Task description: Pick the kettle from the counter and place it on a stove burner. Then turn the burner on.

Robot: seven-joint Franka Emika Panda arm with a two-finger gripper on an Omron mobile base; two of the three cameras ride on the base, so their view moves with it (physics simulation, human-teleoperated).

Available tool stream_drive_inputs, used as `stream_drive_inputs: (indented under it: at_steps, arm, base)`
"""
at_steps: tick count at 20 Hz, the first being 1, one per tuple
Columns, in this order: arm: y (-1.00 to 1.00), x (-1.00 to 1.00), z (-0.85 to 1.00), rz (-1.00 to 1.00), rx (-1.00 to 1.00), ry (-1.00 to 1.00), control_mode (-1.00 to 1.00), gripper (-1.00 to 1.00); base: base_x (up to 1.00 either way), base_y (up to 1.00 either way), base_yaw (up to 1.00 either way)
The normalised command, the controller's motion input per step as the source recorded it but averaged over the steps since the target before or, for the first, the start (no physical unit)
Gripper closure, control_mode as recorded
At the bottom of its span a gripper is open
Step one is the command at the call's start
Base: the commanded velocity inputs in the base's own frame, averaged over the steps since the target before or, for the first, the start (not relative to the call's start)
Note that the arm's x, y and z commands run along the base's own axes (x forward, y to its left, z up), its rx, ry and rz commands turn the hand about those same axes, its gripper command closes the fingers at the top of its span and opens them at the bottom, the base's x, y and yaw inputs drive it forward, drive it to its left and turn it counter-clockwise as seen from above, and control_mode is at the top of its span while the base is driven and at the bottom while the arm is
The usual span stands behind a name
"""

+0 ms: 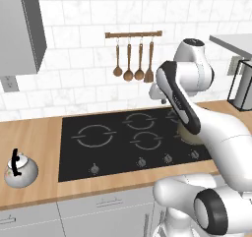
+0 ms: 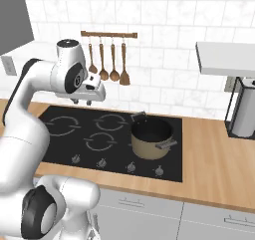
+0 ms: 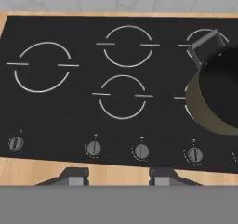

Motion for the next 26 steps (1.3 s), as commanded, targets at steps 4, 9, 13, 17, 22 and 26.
stream_drive_inputs:
  at_steps: [4, 9, 13, 17, 22, 26]
  arm:
    - [0.13, -0.05, 0.01, 0.00, -0.01, -0.08, -1.00, -1.00]
    - [0.93, -0.46, 0.00, 0.01, -0.02, -0.12, -1.00, -1.00]
    - [1.00, -0.68, 0.02, 0.00, -0.03, -0.14, -1.00, -1.00]
    - [1.00, -0.55, 0.00, 0.00, -0.06, -0.13, -1.00, -1.00]
    - [1.00, -0.43, -0.03, 0.00, -0.10, -0.14, -1.00, -1.00]
    - [1.00, -0.35, -0.09, 0.00, -0.13, -0.15, -1.00, -1.00]
  base:
    - [0.00, 0.00, 0.00]
    - [0.00, 0.00, 0.00]
    - [0.00, 0.00, 0.00]
    - [0.00, 0.00, 0.00]
    - [0.00, 0.00, 0.00]
    - [0.00, 0.00, 0.00]
